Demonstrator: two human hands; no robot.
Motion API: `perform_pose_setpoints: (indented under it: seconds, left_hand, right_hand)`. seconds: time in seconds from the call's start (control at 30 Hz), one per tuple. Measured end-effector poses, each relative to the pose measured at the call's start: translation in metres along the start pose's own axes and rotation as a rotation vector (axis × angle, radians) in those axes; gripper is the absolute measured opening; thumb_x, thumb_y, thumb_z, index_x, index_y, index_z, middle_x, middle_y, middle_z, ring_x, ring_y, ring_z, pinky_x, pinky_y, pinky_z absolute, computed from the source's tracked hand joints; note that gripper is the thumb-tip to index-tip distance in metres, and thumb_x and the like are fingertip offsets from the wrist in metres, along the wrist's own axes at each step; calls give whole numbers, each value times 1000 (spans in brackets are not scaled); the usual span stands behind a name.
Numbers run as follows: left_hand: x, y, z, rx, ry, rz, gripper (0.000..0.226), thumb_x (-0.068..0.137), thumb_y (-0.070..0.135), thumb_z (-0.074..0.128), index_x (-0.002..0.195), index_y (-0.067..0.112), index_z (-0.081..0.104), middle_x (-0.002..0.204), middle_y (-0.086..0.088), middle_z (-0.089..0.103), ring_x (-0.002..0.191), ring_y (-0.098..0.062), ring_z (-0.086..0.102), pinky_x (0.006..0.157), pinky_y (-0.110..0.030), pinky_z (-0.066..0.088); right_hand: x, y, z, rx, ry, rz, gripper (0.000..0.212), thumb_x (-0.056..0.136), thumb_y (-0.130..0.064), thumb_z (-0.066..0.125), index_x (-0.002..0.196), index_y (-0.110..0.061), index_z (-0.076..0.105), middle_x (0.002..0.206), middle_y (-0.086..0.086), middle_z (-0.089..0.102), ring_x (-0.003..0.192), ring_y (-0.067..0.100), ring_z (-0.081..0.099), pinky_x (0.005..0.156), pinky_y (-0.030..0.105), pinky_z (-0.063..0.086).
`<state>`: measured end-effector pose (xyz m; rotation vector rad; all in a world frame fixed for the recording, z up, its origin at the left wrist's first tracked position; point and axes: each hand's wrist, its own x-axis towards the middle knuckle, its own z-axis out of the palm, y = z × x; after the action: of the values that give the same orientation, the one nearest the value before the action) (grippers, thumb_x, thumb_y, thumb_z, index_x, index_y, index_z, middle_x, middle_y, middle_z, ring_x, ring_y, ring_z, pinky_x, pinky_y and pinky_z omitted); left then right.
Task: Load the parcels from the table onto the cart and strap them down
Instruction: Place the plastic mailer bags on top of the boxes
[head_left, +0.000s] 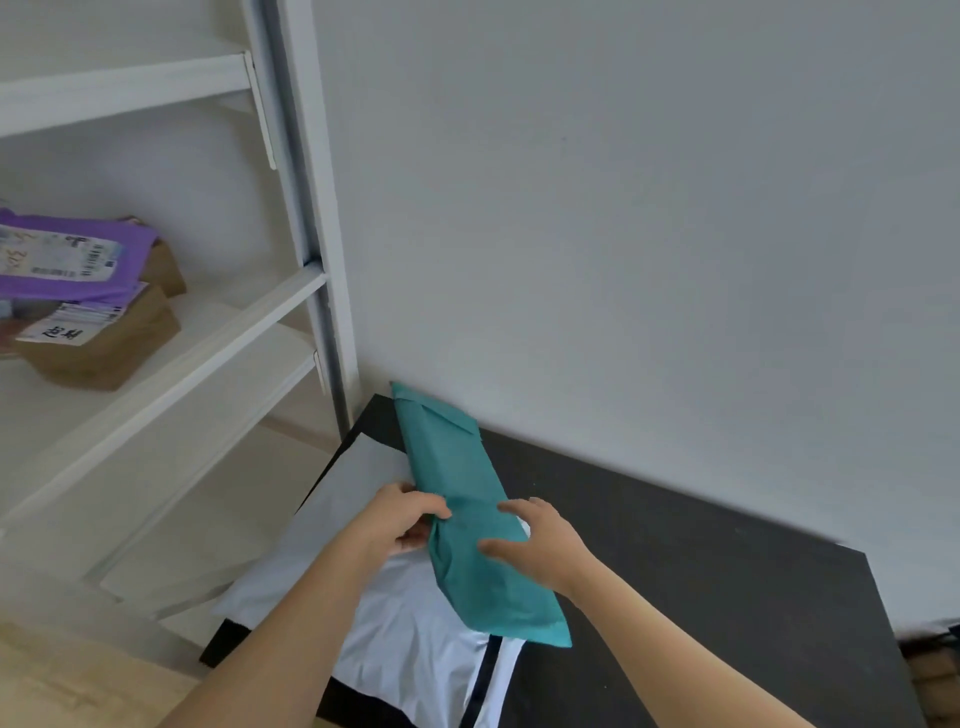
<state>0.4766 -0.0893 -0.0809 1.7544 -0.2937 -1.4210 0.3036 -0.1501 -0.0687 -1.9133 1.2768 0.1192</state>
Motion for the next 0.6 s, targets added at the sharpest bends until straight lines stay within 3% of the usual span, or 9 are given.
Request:
perform_pose_setpoints:
  seconds: [0.1,0.17,0.23,0.33,0.4,0.5,0.6]
  left_hand:
    - [-9,5,27,77,-105,4,28,79,-1,64,105,4,54,92,-16,67,81,-25,64,70,-34,54]
    - [-14,8,45,117,-160,19,29,82,3,63,108,10,54,96,-12,66,85,-22,64,66,-30,53]
    - [-23,10,63,146,-189,27,16,87,8,60,101,14,57,92,-8,66,81,-18,66,61,-27,53]
    - [-38,12,84,122,-248,17,11,93,10,49,97,15,58,94,-7,67,86,-18,66,72,-29,55]
    - [-40,12,91,149,-272,49,20,95,12,45,111,19,55,108,-6,66,98,-18,63,80,-30,52]
    - [-46,7,101,204,-271,108,36,96,12,42,129,22,50,121,-3,57,103,-15,58,84,-32,49]
    - [-59,-4,118,209,-340,88,40,97,11,40,134,25,45,120,-1,53,102,-14,55,82,-33,48]
  right_hand:
    - [-10,-4,-3,13,-117,-7,93,74,-51,71,149,-28,21,152,-1,29,137,20,34,111,34,33]
    - [-18,-3,-4,1,-146,27,100,74,-48,73,150,-23,14,148,0,35,129,20,43,103,31,40]
    - [-26,3,-6,80,-107,90,86,76,-40,73,144,-20,24,136,0,46,110,15,53,85,22,46]
    - [-37,26,-11,144,155,150,36,84,-18,61,118,-14,48,107,2,58,80,11,55,63,19,48]
    - [-38,41,-17,226,299,216,15,89,-8,50,102,-13,57,99,5,65,79,17,62,67,25,54]
    - [-56,60,-36,537,369,317,24,94,-1,41,81,-11,60,93,13,71,83,25,70,77,37,59]
    - [-75,72,-51,746,300,325,18,99,-10,41,94,-15,57,103,14,68,86,26,69,76,37,59]
